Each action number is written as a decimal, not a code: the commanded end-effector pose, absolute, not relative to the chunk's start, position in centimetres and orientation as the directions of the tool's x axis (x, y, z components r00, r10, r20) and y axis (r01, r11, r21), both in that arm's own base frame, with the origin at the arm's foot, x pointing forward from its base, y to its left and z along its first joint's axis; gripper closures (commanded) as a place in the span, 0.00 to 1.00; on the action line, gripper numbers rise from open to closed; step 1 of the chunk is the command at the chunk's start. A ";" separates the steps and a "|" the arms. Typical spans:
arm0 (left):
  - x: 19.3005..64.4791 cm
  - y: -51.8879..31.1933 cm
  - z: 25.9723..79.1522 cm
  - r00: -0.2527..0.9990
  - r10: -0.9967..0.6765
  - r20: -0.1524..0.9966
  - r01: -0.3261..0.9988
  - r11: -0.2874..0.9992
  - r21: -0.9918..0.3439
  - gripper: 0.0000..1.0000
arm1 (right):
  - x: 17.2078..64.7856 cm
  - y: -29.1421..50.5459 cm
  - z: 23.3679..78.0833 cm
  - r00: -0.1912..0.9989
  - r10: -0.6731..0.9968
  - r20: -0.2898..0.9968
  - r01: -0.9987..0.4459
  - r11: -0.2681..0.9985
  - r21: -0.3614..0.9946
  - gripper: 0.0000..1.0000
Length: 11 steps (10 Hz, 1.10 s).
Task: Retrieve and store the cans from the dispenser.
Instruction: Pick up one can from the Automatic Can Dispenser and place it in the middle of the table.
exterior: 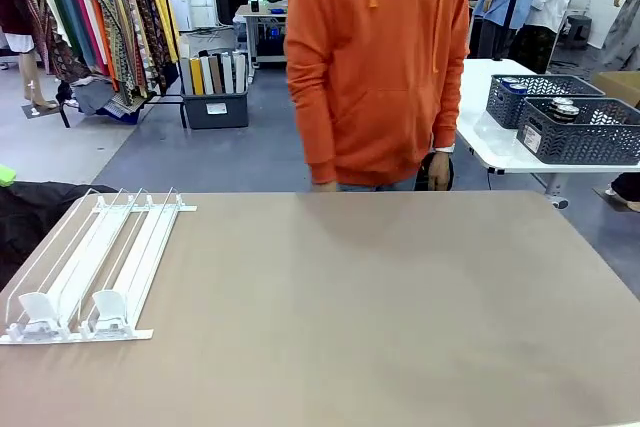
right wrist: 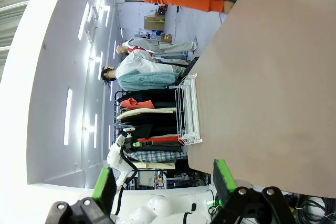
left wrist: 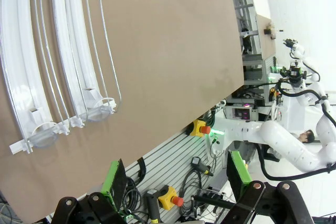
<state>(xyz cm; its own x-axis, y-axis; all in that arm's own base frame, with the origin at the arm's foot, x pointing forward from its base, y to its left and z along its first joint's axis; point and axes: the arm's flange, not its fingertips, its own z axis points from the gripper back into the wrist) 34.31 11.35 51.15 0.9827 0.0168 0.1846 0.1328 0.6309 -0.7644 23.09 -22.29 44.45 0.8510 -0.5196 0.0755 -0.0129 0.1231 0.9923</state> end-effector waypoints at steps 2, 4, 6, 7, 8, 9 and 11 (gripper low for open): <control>34.2 11.4 51.1 0.979 0.008 0.202 0.154 0.616 -0.772 0.00 | 23.3 -22.2 45.1 0.847 -0.527 0.066 -0.013 0.102 0.995 0.00; 34.2 11.4 51.1 0.979 0.008 0.202 0.154 0.616 -0.772 0.00 | 23.3 -22.2 45.1 0.847 -0.527 0.066 -0.013 0.102 0.995 0.00; 34.2 11.4 51.1 0.979 0.008 0.202 0.154 0.616 -0.772 0.00 | 23.3 -22.2 45.1 0.847 -0.527 0.066 -0.013 0.102 0.995 0.00; 34.2 11.4 51.1 0.979 0.008 0.202 0.154 0.616 -0.772 0.00 | 23.3 -22.2 45.1 0.847 -0.527 0.066 -0.013 0.102 0.995 0.00; 34.2 11.4 51.1 0.979 0.008 0.202 0.154 0.616 -0.772 0.00 | 23.3 -22.2 45.1 0.847 -0.527 0.066 -0.013 0.102 0.995 0.00; 34.2 11.4 51.1 0.979 0.008 0.202 0.154 0.616 -0.772 0.00 | 23.3 -22.2 45.1 0.847 -0.527 0.066 -0.013 0.102 0.995 0.00; 34.2 11.4 51.1 0.979 0.008 0.202 0.154 0.616 -0.772 0.00 | 23.3 -22.2 45.1 0.847 -0.527 0.066 -0.013 0.102 0.995 0.00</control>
<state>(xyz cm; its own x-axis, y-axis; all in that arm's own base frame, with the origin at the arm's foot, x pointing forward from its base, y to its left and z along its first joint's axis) 34.31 11.35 51.15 0.9827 0.0168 0.1846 0.1328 0.6309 -0.7644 23.09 -22.29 44.45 0.8510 -0.5196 0.0755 -0.0129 0.1231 0.9923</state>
